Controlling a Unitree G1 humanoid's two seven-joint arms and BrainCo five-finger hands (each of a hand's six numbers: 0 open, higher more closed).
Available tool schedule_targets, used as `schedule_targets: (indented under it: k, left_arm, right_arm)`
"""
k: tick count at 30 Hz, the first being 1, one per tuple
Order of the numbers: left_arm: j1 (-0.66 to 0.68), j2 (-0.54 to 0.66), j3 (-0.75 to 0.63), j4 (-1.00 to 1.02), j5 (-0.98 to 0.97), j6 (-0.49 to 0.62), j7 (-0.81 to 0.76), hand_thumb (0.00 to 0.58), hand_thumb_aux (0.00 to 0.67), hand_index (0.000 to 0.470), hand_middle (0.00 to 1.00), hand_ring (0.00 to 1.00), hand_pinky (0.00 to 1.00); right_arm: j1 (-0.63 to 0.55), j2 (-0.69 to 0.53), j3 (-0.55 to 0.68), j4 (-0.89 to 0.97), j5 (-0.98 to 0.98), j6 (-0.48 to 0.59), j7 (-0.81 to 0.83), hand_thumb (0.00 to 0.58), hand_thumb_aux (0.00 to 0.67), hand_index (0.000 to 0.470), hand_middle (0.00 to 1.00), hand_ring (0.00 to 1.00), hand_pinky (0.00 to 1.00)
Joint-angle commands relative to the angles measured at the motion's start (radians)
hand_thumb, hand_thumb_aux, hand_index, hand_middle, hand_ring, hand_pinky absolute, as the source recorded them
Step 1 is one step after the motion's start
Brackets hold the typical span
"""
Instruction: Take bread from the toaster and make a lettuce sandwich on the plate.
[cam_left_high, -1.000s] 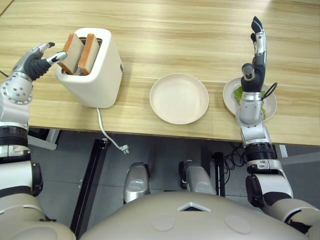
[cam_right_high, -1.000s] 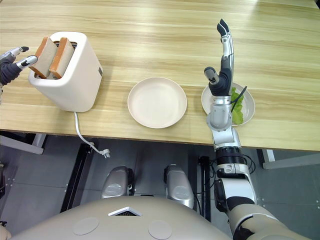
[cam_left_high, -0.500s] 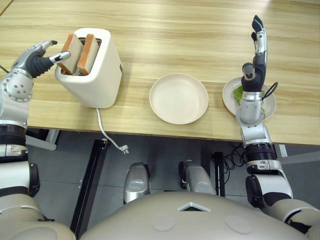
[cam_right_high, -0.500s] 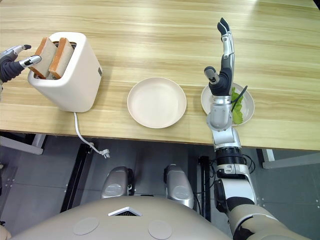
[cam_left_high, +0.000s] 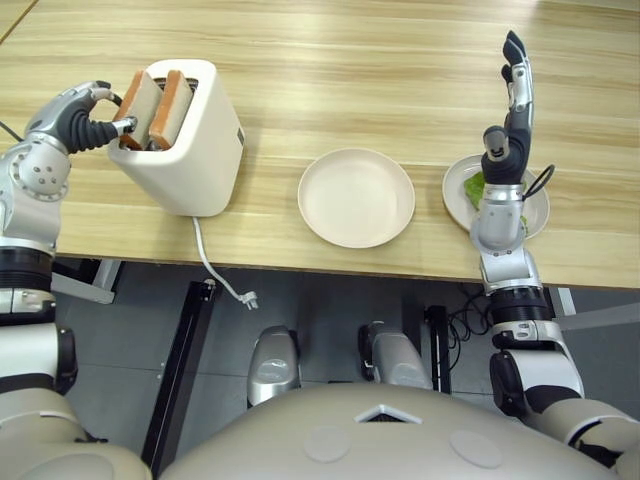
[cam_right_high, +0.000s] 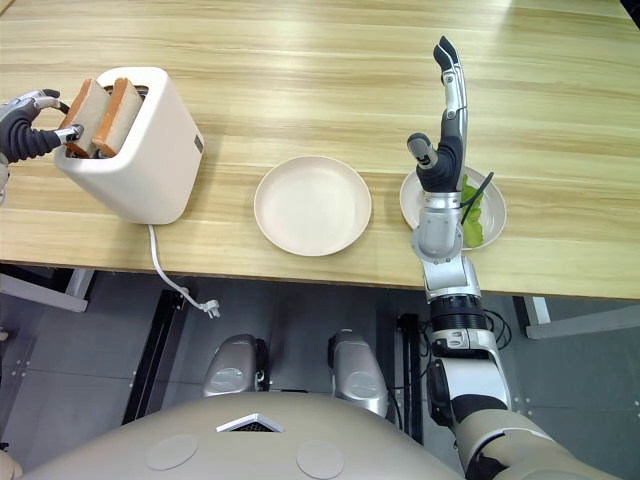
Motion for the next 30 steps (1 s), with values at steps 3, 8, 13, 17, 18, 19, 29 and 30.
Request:
schedule_targets:
  k: [3, 8, 13, 17, 18, 19, 29, 30]
  left_arm:
    - [0.02, -0.028, 0.027, -0.032, -0.048, -0.007, 0.01, 0.58, 0.67, 0.46, 1.0, 1.0, 1.0]
    - [-0.019, -0.043, 0.059, -0.062, -0.089, -0.011, 0.025, 0.58, 0.67, 0.46, 1.0, 1.0, 1.0]
    - [-0.115, -0.035, 0.086, 0.018, -0.099, -0.022, 0.081, 0.58, 0.67, 0.46, 1.0, 1.0, 1.0]
    - [-0.178, -0.004, 0.1, 0.042, -0.1, -0.043, 0.092, 0.58, 0.67, 0.46, 1.0, 1.0, 1.0]
    - [-0.202, -0.005, 0.114, 0.032, -0.126, -0.052, 0.073, 0.58, 0.67, 0.46, 1.0, 1.0, 1.0]
    - [-0.221, -0.007, 0.122, 0.028, -0.144, -0.06, 0.058, 0.58, 0.67, 0.46, 1.0, 1.0, 1.0]
    - [-0.206, -0.187, 0.196, -0.213, -0.451, 0.002, -0.132, 0.58, 0.67, 0.46, 1.0, 1.0, 1.0]
    - [-0.196, -0.204, 0.197, -0.243, -0.474, 0.016, -0.151, 0.58, 0.67, 0.46, 1.0, 1.0, 1.0]
  right_arm:
    - [0.003, 0.002, 0.001, -0.009, -0.002, 0.009, 0.006, 0.0, 0.0, 0.0, 0.0, 0.0, 0.0]
    - [-0.002, 0.004, 0.003, -0.004, -0.005, 0.011, 0.005, 0.0, 0.0, 0.0, 0.0, 0.0, 0.0]
    - [-0.011, 0.01, 0.009, 0.006, -0.01, 0.014, 0.002, 0.0, 0.0, 0.0, 0.0, 0.0, 0.0]
    - [-0.02, 0.015, 0.013, 0.017, -0.012, 0.013, 0.0, 0.0, 0.0, 0.0, 0.0, 0.0, 0.0]
    - [-0.02, 0.015, 0.014, 0.017, -0.012, 0.013, -0.001, 0.0, 0.0, 0.0, 0.0, 0.0, 0.0]
    - [-0.02, 0.016, 0.014, 0.017, -0.013, 0.013, -0.003, 0.0, 0.0, 0.0, 0.0, 0.0, 0.0]
    - [-0.075, -0.004, -0.025, 0.078, 0.126, 0.027, 0.078, 0.0, 0.0, 0.0, 0.0, 0.0, 0.0]
    - [-0.08, -0.014, -0.032, 0.078, 0.147, 0.034, 0.099, 0.0, 0.0, 0.0, 0.0, 0.0, 0.0]
